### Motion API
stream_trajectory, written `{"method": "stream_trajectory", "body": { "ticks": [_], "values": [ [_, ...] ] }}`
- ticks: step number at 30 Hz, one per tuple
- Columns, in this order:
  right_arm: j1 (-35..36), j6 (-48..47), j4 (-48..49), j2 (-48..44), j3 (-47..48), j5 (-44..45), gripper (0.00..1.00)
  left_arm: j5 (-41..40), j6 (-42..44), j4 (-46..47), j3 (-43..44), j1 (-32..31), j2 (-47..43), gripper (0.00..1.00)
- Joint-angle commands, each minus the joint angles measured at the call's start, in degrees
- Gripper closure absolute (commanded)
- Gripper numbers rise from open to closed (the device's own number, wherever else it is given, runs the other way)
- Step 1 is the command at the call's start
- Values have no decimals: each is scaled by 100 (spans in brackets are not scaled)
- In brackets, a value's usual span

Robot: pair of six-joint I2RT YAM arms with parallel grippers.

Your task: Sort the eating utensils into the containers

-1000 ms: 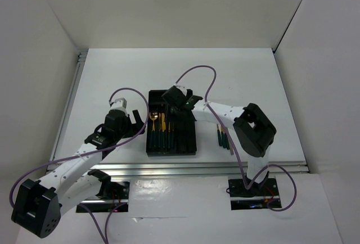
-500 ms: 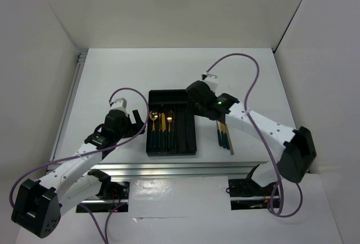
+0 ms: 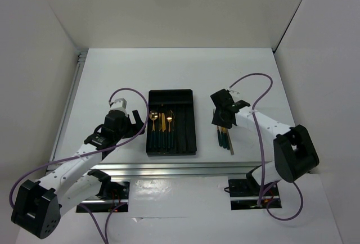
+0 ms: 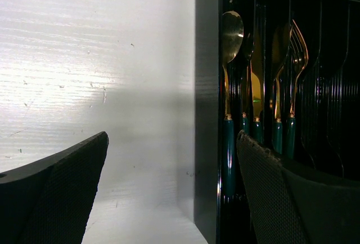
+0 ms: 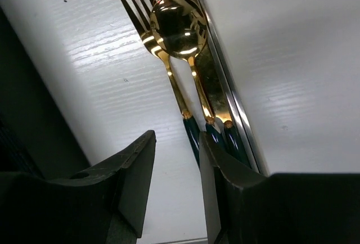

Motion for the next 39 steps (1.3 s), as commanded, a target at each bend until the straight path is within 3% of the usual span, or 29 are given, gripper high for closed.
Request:
{"method": "stream_trajectory", "body": {
  "ticks": [1,28,35,39],
  "values": [
    [-9,-257,464,387,60,-115,56,3,134,160,-38,42,-96,0],
    [-167,-680,1115,1091,-186,-510,58,3,134,213,-38,42,-96,0],
    [-167,-680,1115,1513,-186,-458,72,3,134,213,-38,42,-96,0],
    [-167,-680,1044,1820,-71,-353,100,3,134,213,-38,42,-96,0]
  ]
}}
